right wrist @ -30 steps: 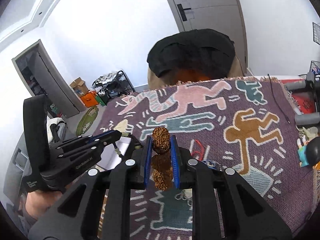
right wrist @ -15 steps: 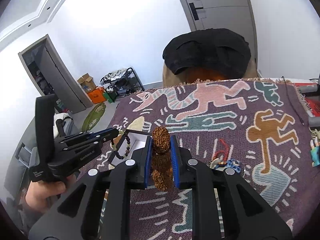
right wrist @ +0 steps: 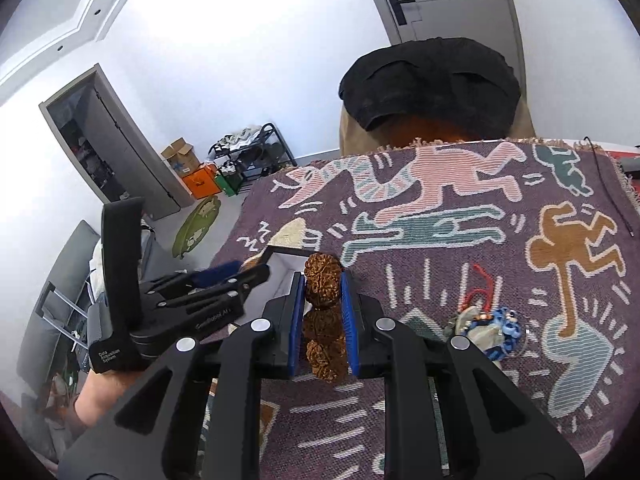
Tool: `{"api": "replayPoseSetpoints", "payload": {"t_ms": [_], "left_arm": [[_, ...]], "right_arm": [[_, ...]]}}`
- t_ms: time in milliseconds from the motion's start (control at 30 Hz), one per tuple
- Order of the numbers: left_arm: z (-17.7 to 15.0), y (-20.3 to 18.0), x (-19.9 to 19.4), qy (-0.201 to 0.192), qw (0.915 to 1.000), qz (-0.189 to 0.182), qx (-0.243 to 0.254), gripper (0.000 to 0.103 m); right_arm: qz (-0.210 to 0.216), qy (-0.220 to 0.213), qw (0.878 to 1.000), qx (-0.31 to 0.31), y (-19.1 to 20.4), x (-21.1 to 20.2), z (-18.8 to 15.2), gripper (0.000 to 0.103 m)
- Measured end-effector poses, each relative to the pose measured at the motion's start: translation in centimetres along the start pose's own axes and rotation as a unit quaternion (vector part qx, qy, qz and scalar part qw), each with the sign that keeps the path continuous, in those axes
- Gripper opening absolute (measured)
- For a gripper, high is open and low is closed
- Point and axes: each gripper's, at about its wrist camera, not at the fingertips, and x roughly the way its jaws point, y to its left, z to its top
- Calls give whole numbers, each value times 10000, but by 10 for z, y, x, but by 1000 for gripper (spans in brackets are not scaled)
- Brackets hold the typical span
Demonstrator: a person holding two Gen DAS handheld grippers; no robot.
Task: Organize jewelry
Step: 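Lift the brown bead bracelet with the right tool toward the black box, then open the right tool to drop the bracelet into the black box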
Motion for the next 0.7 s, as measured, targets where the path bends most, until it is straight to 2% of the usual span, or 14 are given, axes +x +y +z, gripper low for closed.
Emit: {"api": "replayPoseSetpoints", "payload": {"t_ms": [233,400,500,667,700], "left_arm": [[-4,35,-32,-346,9990,171,-221,68],[-11,55,-54,-585,9973,288,-332,84],[-14,62,-70,-793,9954,406,-341,95],[-20,71,-91,-954,9930,613,-330,95],[-22,72,-94,-989,9924,660,-324,95]], "right_arm": [[119,56,9999,-66,20,13,9,19],[124,126,9998,-133,37,31,16,19],[7,197,9996,-184,46,45,17,19],[-363,312,9983,-329,55,69,17,19],[-414,344,9978,-381,57,73,17,22]]}}
